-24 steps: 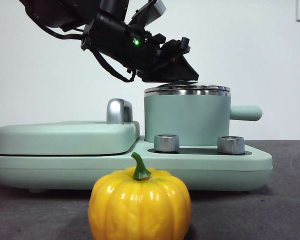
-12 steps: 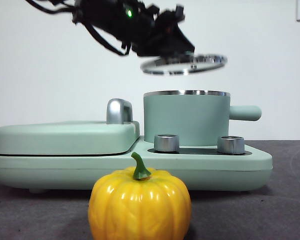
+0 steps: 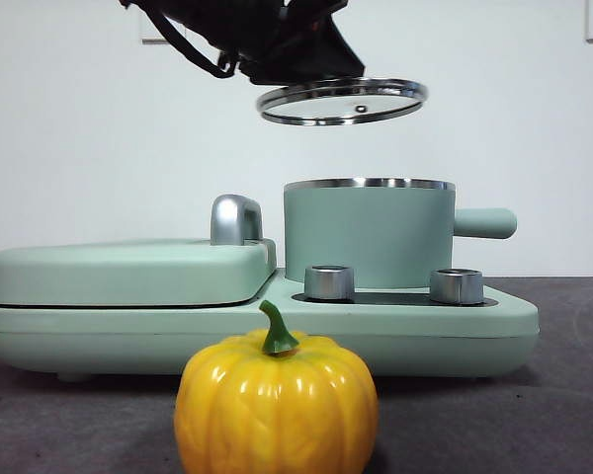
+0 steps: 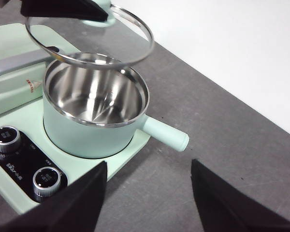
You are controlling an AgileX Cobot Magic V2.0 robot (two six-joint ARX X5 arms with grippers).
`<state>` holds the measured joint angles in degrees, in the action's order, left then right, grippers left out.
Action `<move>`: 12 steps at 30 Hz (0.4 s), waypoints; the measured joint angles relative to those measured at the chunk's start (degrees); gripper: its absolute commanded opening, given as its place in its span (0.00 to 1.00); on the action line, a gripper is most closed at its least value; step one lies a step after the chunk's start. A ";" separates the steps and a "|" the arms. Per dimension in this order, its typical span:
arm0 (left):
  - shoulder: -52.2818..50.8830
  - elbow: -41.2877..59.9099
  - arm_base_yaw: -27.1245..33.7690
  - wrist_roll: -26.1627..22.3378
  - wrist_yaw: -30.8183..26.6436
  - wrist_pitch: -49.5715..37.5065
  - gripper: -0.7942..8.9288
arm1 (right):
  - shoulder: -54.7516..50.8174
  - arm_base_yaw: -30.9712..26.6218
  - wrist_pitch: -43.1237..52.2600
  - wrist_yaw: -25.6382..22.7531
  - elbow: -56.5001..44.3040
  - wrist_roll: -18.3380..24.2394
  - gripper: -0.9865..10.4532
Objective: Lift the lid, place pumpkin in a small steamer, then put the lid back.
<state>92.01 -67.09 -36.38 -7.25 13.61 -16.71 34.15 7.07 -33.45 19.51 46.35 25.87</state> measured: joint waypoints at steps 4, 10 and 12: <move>-2.60 0.00 0.17 0.00 -1.84 3.52 0.09 | 0.00 0.00 -0.02 0.00 0.00 -1.70 0.33; -8.96 0.00 0.37 0.00 -1.86 12.07 0.09 | 0.00 0.00 -0.31 0.00 0.00 -2.34 0.33; -11.61 0.00 0.66 0.00 -1.95 16.17 0.09 | 0.00 0.00 -0.52 0.00 0.00 -2.36 0.33</move>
<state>80.40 -67.09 -35.73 -7.25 11.66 -0.54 34.15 7.07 -33.98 19.51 46.35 23.51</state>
